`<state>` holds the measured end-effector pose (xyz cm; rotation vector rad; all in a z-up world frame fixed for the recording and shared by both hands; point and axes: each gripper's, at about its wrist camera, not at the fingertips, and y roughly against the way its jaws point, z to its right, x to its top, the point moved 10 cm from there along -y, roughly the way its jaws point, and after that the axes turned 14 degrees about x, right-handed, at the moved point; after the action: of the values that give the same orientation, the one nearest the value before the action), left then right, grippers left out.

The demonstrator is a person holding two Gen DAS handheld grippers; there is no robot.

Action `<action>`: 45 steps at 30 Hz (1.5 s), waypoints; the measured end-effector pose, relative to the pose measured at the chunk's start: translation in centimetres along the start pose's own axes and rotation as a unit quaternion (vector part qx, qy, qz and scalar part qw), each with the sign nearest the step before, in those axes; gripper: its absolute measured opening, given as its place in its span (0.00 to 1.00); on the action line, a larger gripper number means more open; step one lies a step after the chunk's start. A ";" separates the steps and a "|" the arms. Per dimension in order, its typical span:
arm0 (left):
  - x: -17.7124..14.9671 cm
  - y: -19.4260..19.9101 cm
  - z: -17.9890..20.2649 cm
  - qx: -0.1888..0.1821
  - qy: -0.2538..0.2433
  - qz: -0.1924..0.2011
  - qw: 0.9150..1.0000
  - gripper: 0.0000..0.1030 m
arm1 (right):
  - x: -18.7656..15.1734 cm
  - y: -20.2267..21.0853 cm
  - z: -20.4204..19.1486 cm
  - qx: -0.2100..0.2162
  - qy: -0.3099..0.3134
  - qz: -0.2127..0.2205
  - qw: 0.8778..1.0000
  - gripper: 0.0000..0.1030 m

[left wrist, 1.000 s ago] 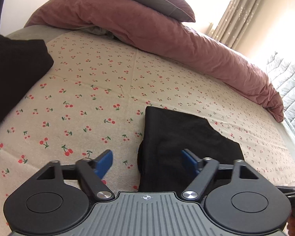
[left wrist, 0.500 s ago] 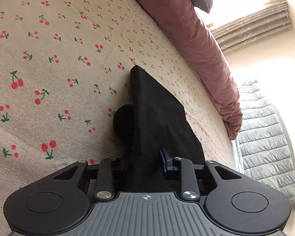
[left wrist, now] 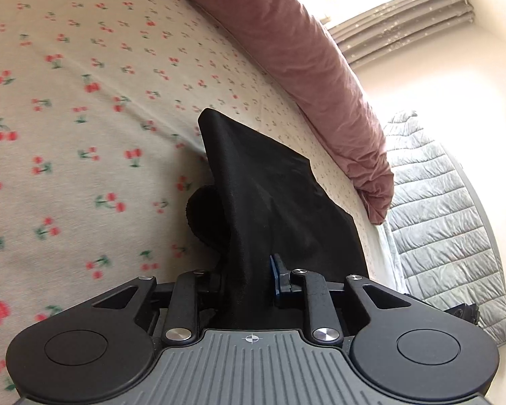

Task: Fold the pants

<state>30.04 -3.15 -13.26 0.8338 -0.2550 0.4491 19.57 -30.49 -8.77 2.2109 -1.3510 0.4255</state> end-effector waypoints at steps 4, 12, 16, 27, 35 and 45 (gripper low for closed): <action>1.1 -2.3 2.5 -0.024 -0.012 0.027 0.999 0.20 | 3.6 0.3 1.6 0.008 0.015 0.052 0.998 0.11; 2.1 -2.1 3.2 0.137 -0.095 0.135 0.977 0.42 | 4.4 0.5 4.5 -0.135 0.120 0.046 0.983 0.30; 1.9 2.3 6.0 0.141 -0.154 0.204 0.956 0.42 | 3.9 2.6 1.0 -0.098 0.162 0.054 0.980 0.39; -6.4 1.9 6.9 0.195 -0.304 0.157 0.919 0.40 | -4.2 0.4 0.5 -0.168 0.271 -0.077 0.945 0.24; -10.5 7.9 6.9 0.275 -0.287 0.136 0.908 0.64 | -6.0 6.9 -3.6 -0.208 0.293 -0.075 0.930 0.53; -14.8 10.0 6.7 0.331 -0.227 0.114 0.909 1.00 | -9.3 10.9 -4.8 -0.261 0.284 -0.023 0.922 0.95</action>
<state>12.01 -6.56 -8.10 1.5895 -0.6582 0.5678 5.58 -25.06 -6.74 1.5136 -0.9497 0.5580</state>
